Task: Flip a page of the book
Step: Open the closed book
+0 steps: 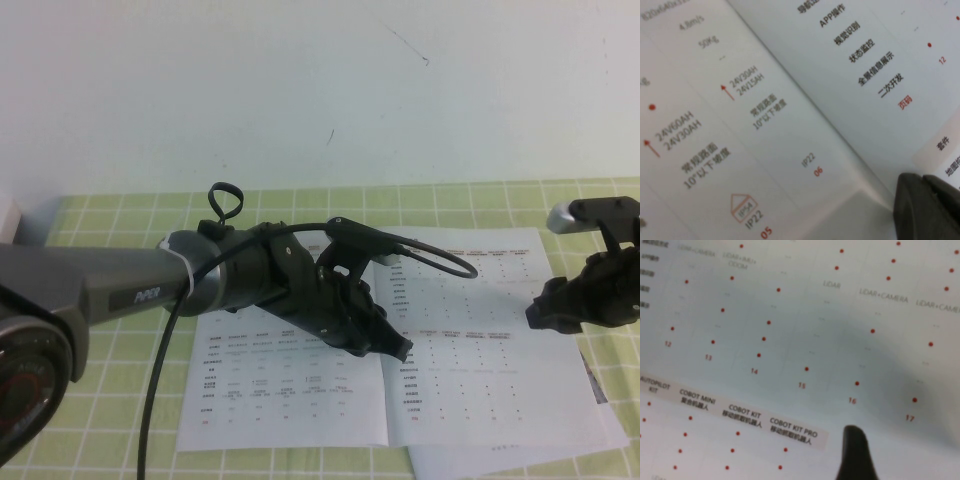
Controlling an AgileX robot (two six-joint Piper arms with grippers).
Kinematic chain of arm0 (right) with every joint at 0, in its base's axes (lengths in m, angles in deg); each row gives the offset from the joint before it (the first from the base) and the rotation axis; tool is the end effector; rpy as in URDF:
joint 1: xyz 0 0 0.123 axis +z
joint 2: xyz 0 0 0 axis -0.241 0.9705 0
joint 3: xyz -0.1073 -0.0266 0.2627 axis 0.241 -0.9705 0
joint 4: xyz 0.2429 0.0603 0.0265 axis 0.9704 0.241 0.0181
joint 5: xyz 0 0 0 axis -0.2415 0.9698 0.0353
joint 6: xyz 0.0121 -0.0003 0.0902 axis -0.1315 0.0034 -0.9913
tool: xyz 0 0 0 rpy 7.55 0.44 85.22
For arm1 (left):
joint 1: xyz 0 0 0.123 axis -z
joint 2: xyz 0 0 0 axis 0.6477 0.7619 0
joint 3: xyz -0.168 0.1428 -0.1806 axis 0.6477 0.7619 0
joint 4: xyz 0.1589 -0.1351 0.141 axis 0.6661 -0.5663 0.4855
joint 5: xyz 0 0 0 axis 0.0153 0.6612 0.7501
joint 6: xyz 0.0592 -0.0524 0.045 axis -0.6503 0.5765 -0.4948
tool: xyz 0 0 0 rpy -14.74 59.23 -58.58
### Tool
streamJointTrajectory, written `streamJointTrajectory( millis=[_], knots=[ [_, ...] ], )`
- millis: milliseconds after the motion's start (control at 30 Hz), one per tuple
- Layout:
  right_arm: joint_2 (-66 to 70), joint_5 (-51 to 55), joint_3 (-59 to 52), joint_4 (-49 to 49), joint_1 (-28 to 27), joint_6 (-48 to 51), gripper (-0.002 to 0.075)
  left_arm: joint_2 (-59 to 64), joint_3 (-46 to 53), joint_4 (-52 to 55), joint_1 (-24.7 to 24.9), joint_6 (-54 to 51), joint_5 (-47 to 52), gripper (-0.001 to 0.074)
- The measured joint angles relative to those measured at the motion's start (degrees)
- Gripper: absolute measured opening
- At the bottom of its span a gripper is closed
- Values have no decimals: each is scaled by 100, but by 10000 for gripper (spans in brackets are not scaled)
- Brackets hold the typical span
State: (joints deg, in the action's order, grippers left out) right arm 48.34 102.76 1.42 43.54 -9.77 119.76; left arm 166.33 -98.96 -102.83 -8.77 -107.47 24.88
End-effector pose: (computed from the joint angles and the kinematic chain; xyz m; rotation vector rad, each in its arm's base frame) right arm 0.3530 0.0493 0.1386 -0.2995 2.5989 0.3359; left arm 0.3538 -0.2473 0.1399 0.7699 2.4777 -0.5814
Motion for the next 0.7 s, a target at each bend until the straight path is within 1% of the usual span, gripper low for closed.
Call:
streamJointTrajectory(
  millis=[700],
  knots=[
    [0,392,0,-550,0,13,437,0,0,-3,-25,-47,0,-3]
  ],
)
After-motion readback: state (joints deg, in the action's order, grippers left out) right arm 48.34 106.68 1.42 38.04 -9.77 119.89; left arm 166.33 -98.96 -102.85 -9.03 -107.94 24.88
